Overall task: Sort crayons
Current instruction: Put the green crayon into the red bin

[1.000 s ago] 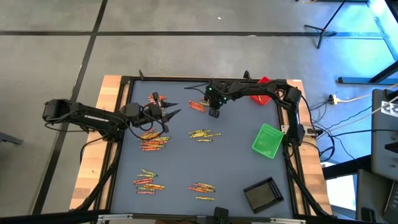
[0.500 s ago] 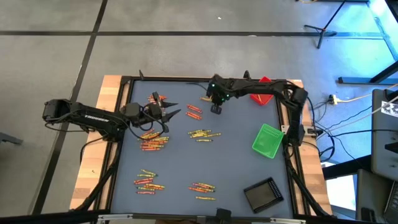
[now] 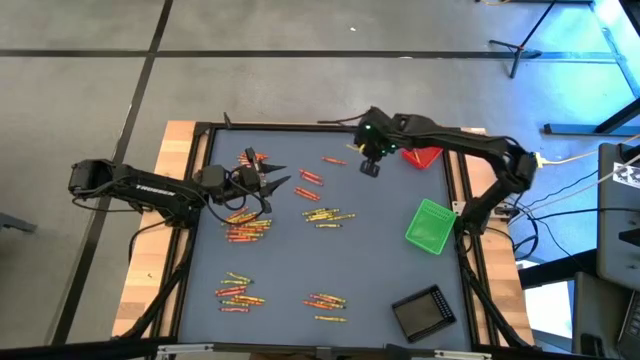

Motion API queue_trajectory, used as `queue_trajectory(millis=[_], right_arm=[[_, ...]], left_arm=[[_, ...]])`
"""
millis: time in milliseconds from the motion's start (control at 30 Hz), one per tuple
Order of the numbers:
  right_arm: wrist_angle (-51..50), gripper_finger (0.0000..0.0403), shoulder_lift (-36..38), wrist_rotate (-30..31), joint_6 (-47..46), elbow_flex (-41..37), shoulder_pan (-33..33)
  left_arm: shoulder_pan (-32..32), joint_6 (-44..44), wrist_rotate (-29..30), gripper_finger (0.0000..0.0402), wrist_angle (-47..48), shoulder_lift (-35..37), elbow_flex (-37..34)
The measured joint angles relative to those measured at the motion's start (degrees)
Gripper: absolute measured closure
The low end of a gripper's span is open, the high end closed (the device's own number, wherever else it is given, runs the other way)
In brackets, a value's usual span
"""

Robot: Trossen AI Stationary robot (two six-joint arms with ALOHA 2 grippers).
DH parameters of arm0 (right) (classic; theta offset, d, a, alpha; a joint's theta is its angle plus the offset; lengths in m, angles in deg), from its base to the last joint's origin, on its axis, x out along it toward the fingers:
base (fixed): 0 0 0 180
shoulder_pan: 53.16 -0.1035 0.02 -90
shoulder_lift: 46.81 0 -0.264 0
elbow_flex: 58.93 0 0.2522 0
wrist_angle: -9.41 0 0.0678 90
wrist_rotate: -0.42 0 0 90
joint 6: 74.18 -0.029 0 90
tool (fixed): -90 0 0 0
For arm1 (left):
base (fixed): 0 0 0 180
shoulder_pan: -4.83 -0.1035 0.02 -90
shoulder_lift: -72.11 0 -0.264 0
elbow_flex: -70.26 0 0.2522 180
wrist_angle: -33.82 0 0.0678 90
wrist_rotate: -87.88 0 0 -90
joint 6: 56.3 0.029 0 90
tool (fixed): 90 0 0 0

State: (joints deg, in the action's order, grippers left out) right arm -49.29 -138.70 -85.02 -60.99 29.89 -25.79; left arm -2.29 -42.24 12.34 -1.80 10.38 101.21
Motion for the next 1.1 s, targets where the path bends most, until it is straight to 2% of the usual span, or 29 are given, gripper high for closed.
queue_trajectory(millis=[200, 500, 767, 1100], right_arm=[[-1.65, 0.0382, 7.73, 1.46, -1.76, -4.78, 3.2], [-1.62, 0.0381, 16.8, 1.51, -4.1, -14.4, 14.57], [-1.57, 0.0381, 18.34, 1.52, -6.58, -20.56, 24.38], [-1.18, 0.0381, 18.33, 1.51, -7.13, -26.26, 28.27]], left_arm=[[0.02, -0.02, 0.0, 0.0274, 0.56, 0.0, 0.0], [0.0, 0.0, 0.02, 0.0274, 0.49, 0.0, 0.0], [0.0, 0.0, 0.02, 0.0274, 0.39, 0.0, 0.0], [0.0, 0.02, 0.02, 0.0274, 0.39, 0.0, 0.0]])
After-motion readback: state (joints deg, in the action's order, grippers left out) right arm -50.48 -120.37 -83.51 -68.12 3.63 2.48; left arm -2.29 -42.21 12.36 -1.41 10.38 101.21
